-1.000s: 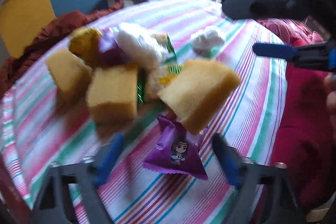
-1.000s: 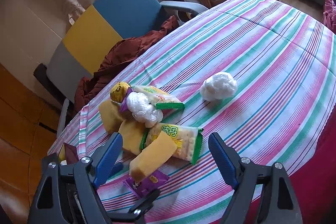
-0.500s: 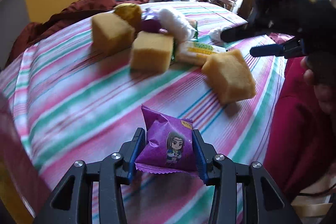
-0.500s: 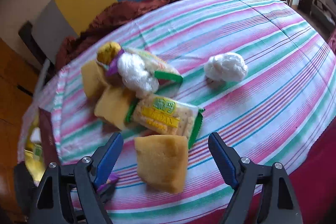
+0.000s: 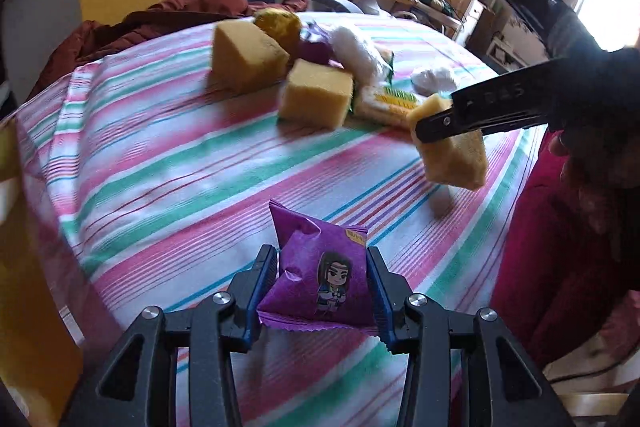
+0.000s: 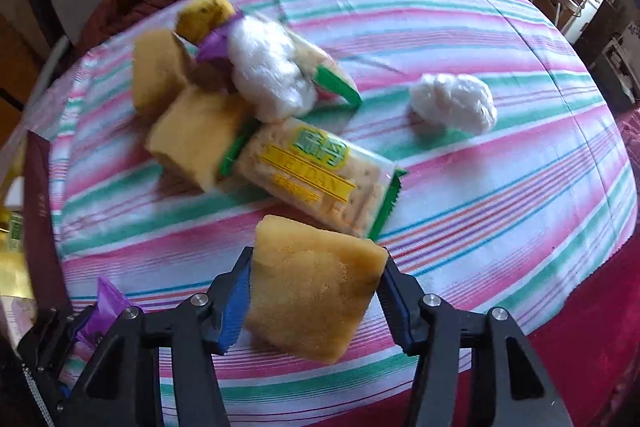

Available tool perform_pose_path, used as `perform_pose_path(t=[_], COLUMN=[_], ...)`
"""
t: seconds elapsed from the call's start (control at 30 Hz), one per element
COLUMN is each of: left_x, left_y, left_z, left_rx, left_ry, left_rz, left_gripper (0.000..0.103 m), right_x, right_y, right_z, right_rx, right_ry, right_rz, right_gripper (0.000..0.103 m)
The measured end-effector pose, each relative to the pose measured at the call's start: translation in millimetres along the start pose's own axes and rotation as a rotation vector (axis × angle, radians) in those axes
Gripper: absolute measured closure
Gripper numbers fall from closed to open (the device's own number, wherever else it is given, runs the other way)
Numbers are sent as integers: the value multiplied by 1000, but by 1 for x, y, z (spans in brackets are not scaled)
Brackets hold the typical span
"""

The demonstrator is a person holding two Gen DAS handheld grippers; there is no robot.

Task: Organize objects
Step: 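Grasp the yellow sponge cake with the right gripper, then lower the purple packet and sponge cake into the gold tray and release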

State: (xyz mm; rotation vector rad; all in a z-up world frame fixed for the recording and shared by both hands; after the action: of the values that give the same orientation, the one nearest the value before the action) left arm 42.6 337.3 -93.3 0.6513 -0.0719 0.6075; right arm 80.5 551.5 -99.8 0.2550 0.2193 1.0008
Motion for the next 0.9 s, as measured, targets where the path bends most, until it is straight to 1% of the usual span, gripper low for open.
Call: perform_pose_path(t=[0.1, 0.17, 0.23, 0.33, 0.43, 0.57, 0.63, 0.73, 0.8, 0.9], left_x=[-13, -24, -40, -65, -95, -135, -154, -177, -185, -188], left_y=[1, 2, 3, 1, -5, -16, -23, -32, -38, -44], left_z=[26, 44, 64, 93, 121, 151, 164, 176, 180, 172], left_rx=[44, 74, 113, 164, 214, 260, 278, 289, 284, 249], left_ry=[-8, -5, 6, 39, 79, 156, 197, 234, 248, 236], left_rz=[50, 90, 142, 212, 289, 365, 390, 418, 409, 392], left_gripper=[58, 58, 58, 58, 58, 58, 58, 58, 58, 57], right_x=[1, -3, -17, -53, -108, -179, -206, -236, -252, -274], right_y=[-6, -9, -6, 0, 2, 1, 1, 2, 1, 6], right_z=[14, 19, 24, 40, 62, 82, 85, 86, 89, 89], right_rx=[70, 91, 109, 154, 202, 243, 250, 253, 256, 256], right_ry=[60, 83, 117, 166, 235, 314, 331, 354, 365, 370], right_rz=[-14, -17, -3, 65, 162, 316, 365, 417, 447, 488], right_gripper=[45, 45, 45, 45, 45, 45, 45, 45, 45, 45])
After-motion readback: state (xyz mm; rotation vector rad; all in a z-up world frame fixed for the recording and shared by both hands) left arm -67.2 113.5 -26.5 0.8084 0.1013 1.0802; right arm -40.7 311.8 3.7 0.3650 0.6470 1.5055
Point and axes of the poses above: each gripper's, at about its wrist camera, not at the fingertips, and z roughly against the way its jaws point, x to its right, y to its top, the point moved 4 cm from there along -z, roughly the way its jaws point, and after that the axes turned 6 degrees about z, right-handed, at the moved point
